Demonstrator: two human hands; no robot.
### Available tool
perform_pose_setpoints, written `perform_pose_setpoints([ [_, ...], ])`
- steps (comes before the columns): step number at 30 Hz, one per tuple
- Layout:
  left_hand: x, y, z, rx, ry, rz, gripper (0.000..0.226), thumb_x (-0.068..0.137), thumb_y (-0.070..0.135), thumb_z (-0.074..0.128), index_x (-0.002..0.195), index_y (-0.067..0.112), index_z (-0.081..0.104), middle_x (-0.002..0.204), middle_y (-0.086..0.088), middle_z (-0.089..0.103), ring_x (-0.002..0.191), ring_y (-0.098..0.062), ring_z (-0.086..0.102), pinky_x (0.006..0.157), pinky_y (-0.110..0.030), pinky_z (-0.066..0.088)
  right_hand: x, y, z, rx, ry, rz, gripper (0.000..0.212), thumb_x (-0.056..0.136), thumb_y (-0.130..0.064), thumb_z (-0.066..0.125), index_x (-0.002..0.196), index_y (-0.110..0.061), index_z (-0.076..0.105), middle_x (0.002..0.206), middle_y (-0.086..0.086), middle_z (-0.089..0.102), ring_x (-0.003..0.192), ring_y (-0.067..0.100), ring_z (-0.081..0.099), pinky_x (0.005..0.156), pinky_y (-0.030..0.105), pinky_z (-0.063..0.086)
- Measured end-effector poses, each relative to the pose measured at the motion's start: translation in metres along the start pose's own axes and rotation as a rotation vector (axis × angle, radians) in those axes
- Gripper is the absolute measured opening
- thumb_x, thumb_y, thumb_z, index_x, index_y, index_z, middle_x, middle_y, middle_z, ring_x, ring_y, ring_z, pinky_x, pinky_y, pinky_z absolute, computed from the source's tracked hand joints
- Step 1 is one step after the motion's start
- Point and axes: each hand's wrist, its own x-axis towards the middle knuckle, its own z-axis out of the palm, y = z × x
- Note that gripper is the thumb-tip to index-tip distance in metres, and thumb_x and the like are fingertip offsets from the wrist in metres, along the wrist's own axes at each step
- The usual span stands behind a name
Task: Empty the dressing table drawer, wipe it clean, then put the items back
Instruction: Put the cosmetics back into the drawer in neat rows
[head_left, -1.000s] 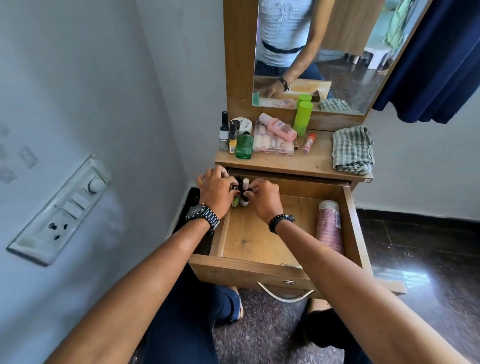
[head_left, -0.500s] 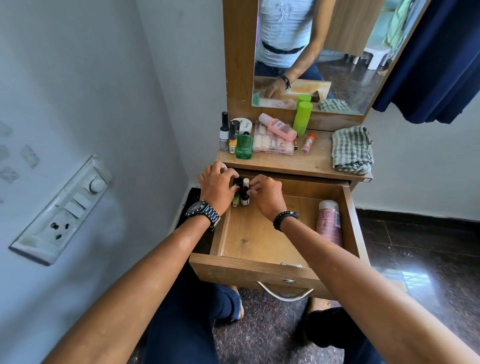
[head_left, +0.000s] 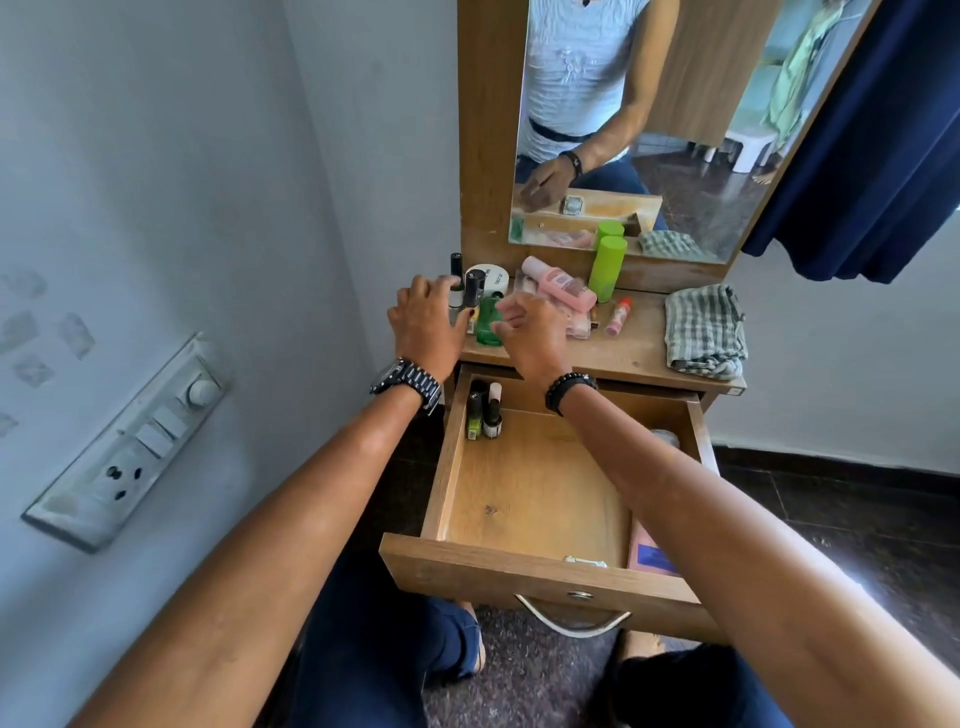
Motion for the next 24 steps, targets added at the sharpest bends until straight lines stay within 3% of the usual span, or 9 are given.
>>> perform_pose_setpoints([
  [4,0.020,-0.004,-0.002,0.021,-0.061,-0.031,0.046,0.090,0.027,0.055,0.133,0.020,0.045,0.125,-0.010,0.047,0.117,-0.028,0.042,0.095,-0.041,0.036,0.014,-0.009,0.007,-0.108,-0.005,-0.067,0.036,0.085,-0.012,0.065,0.120,-0.012,0.058,0.102,0.005,0.061,0.090,0.016,0.055,0.078,0.020,0.041],
  [8,0.029,-0.010,0.002,0.076,-0.124,-0.011,0.038,0.093,0.027,0.051,0.130,0.023,0.051,0.124,-0.010,0.047,0.116,-0.028,0.041,0.094,-0.040,0.035,0.024,-0.017,0.015,-0.145,-0.027,-0.145,0.047,0.089,-0.015,0.059,0.134,-0.018,0.050,0.118,0.011,0.056,0.106,0.022,0.054,0.094,0.027,0.039],
  [12,0.027,-0.013,0.004,0.024,-0.098,-0.002,0.031,0.091,0.025,0.054,0.121,0.020,0.057,0.120,-0.008,0.052,0.115,-0.028,0.044,0.092,-0.040,0.036,0.027,-0.017,0.017,-0.170,-0.047,-0.174,0.035,0.090,-0.015,0.058,0.124,-0.014,0.058,0.117,0.012,0.057,0.108,0.024,0.055,0.094,0.029,0.041],
  [14,0.024,-0.015,0.003,0.001,-0.078,0.015,0.028,0.089,0.025,0.057,0.116,0.019,0.058,0.119,-0.006,0.056,0.114,-0.026,0.047,0.092,-0.040,0.037,0.027,-0.018,0.016,-0.139,-0.017,-0.182,0.023,0.088,-0.013,0.060,0.111,-0.011,0.060,0.109,0.011,0.062,0.097,0.023,0.060,0.085,0.029,0.045],
  [17,0.019,-0.018,0.001,-0.048,-0.057,0.015,0.025,0.086,0.025,0.062,0.109,0.017,0.059,0.112,-0.003,0.061,0.108,-0.023,0.052,0.090,-0.040,0.041,0.023,-0.022,0.011,-0.066,-0.012,-0.163,0.012,0.087,-0.009,0.062,0.099,-0.007,0.059,0.094,0.009,0.067,0.079,0.014,0.060,0.072,0.022,0.049],
  [19,0.013,-0.019,-0.004,-0.122,-0.029,0.020,0.025,0.083,0.026,0.066,0.105,0.015,0.061,0.106,-0.002,0.064,0.102,-0.020,0.057,0.088,-0.038,0.047,0.017,-0.025,0.005,0.006,-0.011,-0.155,0.010,0.086,-0.006,0.062,0.096,-0.006,0.061,0.087,0.006,0.067,0.069,0.004,0.058,0.066,0.010,0.048],
  [21,0.003,-0.019,-0.012,-0.210,0.000,0.026,0.027,0.080,0.023,0.069,0.103,0.011,0.062,0.102,-0.003,0.067,0.095,-0.017,0.061,0.084,-0.032,0.050,0.009,-0.026,-0.003,0.083,0.017,-0.142,0.011,0.085,-0.004,0.064,0.096,-0.005,0.062,0.078,-0.003,0.063,0.064,-0.005,0.054,0.063,0.003,0.045],
  [24,-0.020,-0.019,-0.024,-0.286,0.002,0.013,0.027,0.078,0.022,0.071,0.101,0.011,0.062,0.099,-0.002,0.067,0.090,-0.013,0.061,0.076,-0.020,0.045,-0.007,-0.027,-0.019,0.171,0.030,-0.119,0.013,0.083,-0.006,0.068,0.095,-0.005,0.064,0.072,-0.013,0.058,0.064,-0.005,0.055,0.063,0.004,0.046],
])
